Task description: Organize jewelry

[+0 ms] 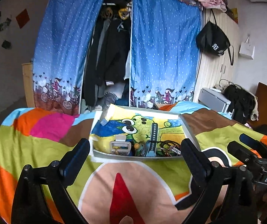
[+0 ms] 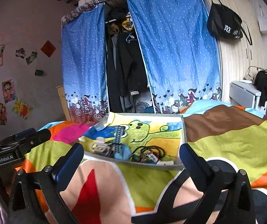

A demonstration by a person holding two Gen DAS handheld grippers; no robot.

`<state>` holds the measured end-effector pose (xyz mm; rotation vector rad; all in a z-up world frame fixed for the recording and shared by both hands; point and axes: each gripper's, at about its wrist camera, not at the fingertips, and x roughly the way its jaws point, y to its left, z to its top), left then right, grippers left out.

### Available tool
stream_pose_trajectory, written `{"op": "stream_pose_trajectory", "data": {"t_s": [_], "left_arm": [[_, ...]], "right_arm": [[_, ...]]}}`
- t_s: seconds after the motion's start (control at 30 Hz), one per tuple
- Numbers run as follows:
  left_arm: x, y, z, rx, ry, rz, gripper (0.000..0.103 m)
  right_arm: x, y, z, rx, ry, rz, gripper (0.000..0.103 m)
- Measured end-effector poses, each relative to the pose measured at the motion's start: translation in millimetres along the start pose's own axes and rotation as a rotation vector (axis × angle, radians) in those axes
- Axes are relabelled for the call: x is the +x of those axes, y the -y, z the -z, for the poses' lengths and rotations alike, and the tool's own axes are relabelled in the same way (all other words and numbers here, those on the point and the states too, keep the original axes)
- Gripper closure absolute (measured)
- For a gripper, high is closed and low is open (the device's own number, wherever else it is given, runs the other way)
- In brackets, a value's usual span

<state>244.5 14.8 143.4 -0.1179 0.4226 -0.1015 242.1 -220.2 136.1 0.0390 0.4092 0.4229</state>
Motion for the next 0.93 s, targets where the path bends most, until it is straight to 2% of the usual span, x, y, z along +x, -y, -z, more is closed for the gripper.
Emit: {"op": "stream_pose_trajectory", "data": {"t_s": [0.23, 0.43, 0.63, 0.77, 0.93], "left_arm": [[-72.3, 2.5, 26.8, 0.001, 0.047, -0.014, 0.007], [-116.5, 3.3, 58.9, -0.010, 0.054, -0.025, 0.007], [-135.4, 7.1, 92.7, 0.001, 0.016, -0.047, 0.007], [-132.9, 7.7, 107.2, 0.008, -0.010, -0.070, 0.007], [-123.2, 6.1, 116.4, 0.005, -0.035, -0.061, 0.007]], "right_arm": [[-61.8, -28.7, 19.9, -0.021, 0.050, 0.006, 0.000], [-105.5, -48.8, 49.1, -0.031, 0.082, 0.025, 0.000], [-120.7, -58.6, 80.1, -0.042, 0.062, 0.050, 0.000], [-120.8, -52.7, 89.7, -0.029, 0.044, 0.064, 0.000], [-119.0, -44.1, 95.1, 0.008, 0.034, 0.073, 0.000]]}}
